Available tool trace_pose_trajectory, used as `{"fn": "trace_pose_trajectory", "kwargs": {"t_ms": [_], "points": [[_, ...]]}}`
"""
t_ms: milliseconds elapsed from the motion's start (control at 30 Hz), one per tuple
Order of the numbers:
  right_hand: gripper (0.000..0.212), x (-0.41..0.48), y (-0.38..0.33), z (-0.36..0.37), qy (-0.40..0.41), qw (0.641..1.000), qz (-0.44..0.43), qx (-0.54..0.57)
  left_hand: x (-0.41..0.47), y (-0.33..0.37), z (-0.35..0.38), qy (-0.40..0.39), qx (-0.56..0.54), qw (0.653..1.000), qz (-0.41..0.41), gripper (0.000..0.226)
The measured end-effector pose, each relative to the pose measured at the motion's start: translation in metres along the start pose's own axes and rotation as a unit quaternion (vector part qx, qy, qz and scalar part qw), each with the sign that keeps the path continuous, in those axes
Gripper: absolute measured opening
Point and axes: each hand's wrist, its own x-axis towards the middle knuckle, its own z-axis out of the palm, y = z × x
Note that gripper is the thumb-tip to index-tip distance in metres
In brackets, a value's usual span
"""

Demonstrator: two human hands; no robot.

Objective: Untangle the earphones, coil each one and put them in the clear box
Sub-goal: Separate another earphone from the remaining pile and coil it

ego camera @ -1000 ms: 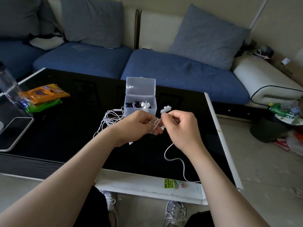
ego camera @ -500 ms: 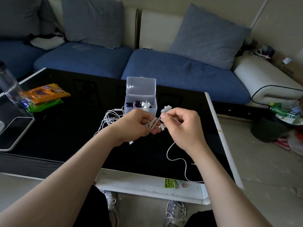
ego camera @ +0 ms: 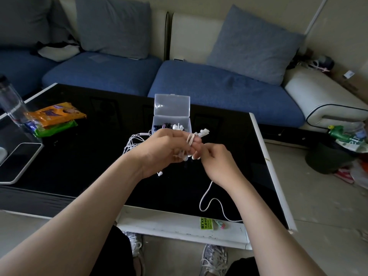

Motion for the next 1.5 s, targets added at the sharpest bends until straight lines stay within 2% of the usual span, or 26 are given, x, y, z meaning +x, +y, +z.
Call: {"fn": "trace_pose_trajectory", "kwargs": {"t_ms": [67, 167, 233, 300, 367, 500, 633, 700, 767, 933, 1100, 1233, 1333, 1400, 1500], "points": [[0.047, -0.002, -0.003, 0.005, -0.043, 0.999, 0.012, 0.007, 0.0, -0.003, -0.003, 0.012, -0.014, 1.0, 0.013, 0.028], [0.044, -0.009, -0.008, 0.008, -0.096, 0.994, 0.018, 0.044, 0.002, -0.008, -0.005, 0.057, 0.029, 0.998, 0.027, 0.042], [0.04, -0.015, -0.013, 0.008, -0.142, 0.987, 0.016, 0.07, 0.003, -0.011, -0.006, 0.089, 0.095, 0.99, 0.054, 0.045], [0.037, -0.018, -0.018, 0.008, -0.143, 0.986, -0.014, 0.079, 0.005, -0.013, -0.01, 0.117, 0.176, 0.974, 0.079, 0.045], [0.034, -0.017, -0.019, 0.007, -0.084, 0.991, -0.056, 0.085, 0.006, -0.015, -0.013, 0.117, 0.245, 0.959, 0.086, 0.042], [0.03, -0.01, -0.013, 0.004, 0.033, 0.986, -0.117, 0.114, 0.005, -0.019, -0.01, 0.039, 0.319, 0.944, 0.078, 0.029], [0.038, -0.004, -0.004, 0.0, 0.154, 0.973, -0.142, 0.093, 0.004, -0.017, -0.008, 0.013, 0.307, 0.951, 0.037, 0.035], [0.036, 0.0, -0.001, -0.005, 0.199, 0.969, -0.112, 0.096, 0.003, -0.013, -0.006, 0.003, 0.281, 0.96, 0.024, 0.039], [0.032, 0.002, 0.003, -0.009, 0.205, 0.973, -0.068, 0.082, 0.002, -0.01, -0.004, 0.006, 0.221, 0.975, 0.033, 0.038], [0.031, 0.005, 0.005, -0.007, 0.165, 0.984, -0.019, 0.061, 0.001, -0.007, 0.001, 0.002, 0.124, 0.992, 0.023, 0.03], [0.032, 0.005, 0.002, 0.003, 0.032, 0.999, 0.006, 0.0, 0.003, -0.005, 0.004, -0.014, 0.038, 0.999, 0.005, 0.034], [0.041, 0.0, -0.007, 0.009, -0.043, 0.999, 0.015, -0.005, 0.007, -0.005, 0.004, 0.043, -0.013, 0.999, 0.007, 0.042], [0.043, -0.003, -0.009, 0.011, -0.06, 0.997, 0.012, 0.054, 0.008, -0.008, 0.0, 0.094, 0.031, 0.995, 0.034, 0.032], [0.04, -0.008, -0.011, 0.01, -0.095, 0.993, -0.01, 0.065, 0.009, -0.012, -0.003, 0.119, 0.075, 0.988, 0.058, 0.035], [0.033, -0.01, -0.014, 0.01, -0.109, 0.99, -0.047, 0.072, 0.01, -0.019, -0.008, 0.138, 0.229, 0.959, 0.097, 0.041]]}}
